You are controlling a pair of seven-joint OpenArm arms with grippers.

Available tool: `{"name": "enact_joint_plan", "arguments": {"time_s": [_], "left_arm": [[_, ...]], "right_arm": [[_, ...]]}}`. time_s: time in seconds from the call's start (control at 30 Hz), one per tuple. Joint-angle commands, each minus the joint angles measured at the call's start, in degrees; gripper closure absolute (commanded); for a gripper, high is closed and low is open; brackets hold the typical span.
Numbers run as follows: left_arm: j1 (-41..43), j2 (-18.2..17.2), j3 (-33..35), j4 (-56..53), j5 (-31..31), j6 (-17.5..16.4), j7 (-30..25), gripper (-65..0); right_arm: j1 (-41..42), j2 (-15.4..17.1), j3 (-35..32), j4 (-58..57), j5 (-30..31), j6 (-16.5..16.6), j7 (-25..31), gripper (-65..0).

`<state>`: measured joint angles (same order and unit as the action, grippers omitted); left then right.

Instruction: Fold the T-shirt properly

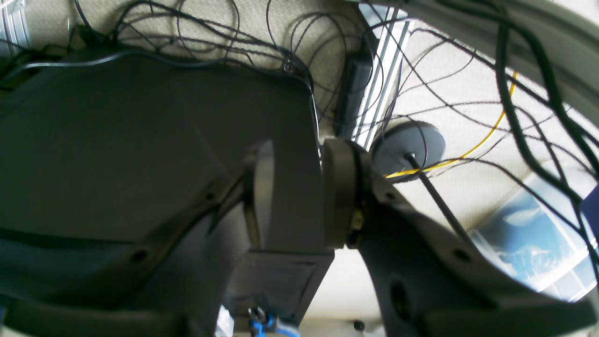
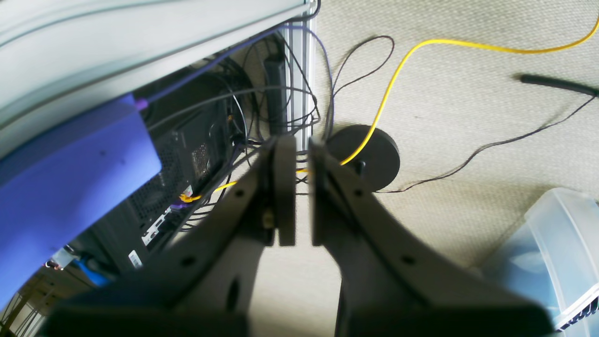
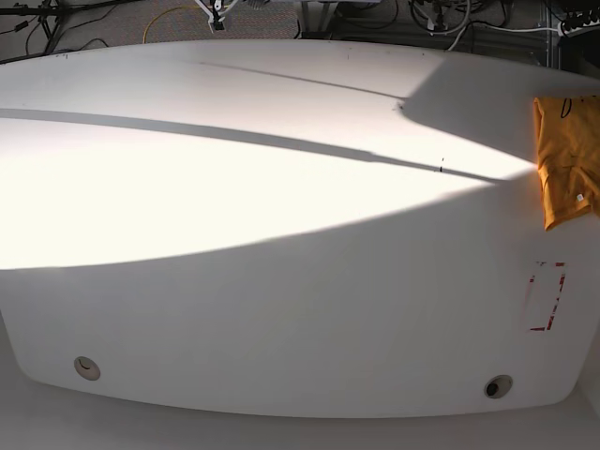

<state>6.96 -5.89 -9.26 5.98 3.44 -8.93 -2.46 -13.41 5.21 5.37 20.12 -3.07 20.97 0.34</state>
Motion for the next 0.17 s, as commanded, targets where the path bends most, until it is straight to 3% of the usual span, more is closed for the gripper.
{"name": "enact_joint_plan", "arguments": {"time_s": [0.0, 0.13], "left_arm": [[0.3, -0.2, 0.1, 0.2, 0.1, 0.3, -0.2, -16.0], [0.3, -0.2, 0.1, 0.4, 0.1, 0.2, -0.2, -16.0]], "right_arm": [[-0.3, 0.5, -0.2, -0.1, 0.0, 0.3, 0.3, -4.0], [-0.3, 0.5, -0.2, 0.1, 0.0, 0.3, 0.3, -4.0]]}}
